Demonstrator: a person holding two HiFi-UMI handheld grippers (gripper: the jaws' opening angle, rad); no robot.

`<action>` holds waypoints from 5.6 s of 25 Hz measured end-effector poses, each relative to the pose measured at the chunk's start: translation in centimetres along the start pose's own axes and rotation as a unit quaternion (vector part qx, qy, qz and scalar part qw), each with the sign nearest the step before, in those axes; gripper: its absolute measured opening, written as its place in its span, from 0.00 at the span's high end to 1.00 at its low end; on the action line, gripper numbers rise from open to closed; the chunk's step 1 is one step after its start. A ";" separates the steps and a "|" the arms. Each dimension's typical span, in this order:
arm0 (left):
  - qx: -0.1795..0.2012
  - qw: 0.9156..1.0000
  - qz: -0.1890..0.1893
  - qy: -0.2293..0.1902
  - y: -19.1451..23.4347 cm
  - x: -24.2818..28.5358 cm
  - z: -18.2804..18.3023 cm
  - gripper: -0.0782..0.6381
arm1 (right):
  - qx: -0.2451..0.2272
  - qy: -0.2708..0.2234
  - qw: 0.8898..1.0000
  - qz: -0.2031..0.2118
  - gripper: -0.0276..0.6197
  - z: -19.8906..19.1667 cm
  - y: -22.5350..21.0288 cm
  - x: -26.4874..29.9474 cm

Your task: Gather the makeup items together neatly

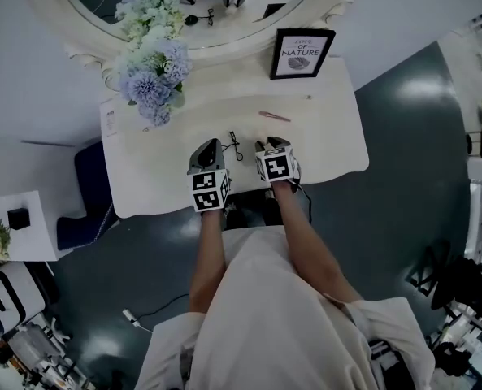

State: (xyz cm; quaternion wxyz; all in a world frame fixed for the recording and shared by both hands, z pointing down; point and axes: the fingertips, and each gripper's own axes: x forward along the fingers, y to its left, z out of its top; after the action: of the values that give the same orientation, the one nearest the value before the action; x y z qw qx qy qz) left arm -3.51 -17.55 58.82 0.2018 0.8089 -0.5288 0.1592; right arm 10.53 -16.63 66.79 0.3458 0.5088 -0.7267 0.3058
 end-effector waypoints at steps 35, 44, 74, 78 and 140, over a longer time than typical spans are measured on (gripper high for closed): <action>0.021 0.999 -0.036 -0.026 1.4 -1.7 0.7 0.87 | 0.007 -0.107 0.994 -0.005 0.62 2.3 1.6 -4.0; -0.025 0.999 0.024 -0.031 -1.1 1.0 1.8 0.87 | -0.064 -0.110 0.991 0.051 0.65 4.6 -3.9 -4.2; -0.110 0.971 0.209 -0.035 -4.4 0.2 -3.4 0.87 | -0.240 -0.011 0.954 0.180 0.71 3.2 -9.1 4.4; -0.114 0.968 0.220 -0.036 -4.2 -0.5 -3.9 0.87 | -0.258 0.003 0.950 0.176 0.76 2.6 -9.1 5.0; 0.006 1.000 -0.008 0.007 3.3 -6.5 -4.3 0.87 | 0.069 -0.088 0.993 -0.025 0.76 -3.9 0.3 -2.7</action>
State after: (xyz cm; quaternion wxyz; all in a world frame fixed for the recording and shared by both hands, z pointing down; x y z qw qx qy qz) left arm -9.28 -11.41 60.01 0.2015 0.8134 -0.5196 0.1665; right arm 11.62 -12.04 66.78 0.2522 0.5740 -0.7186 0.3010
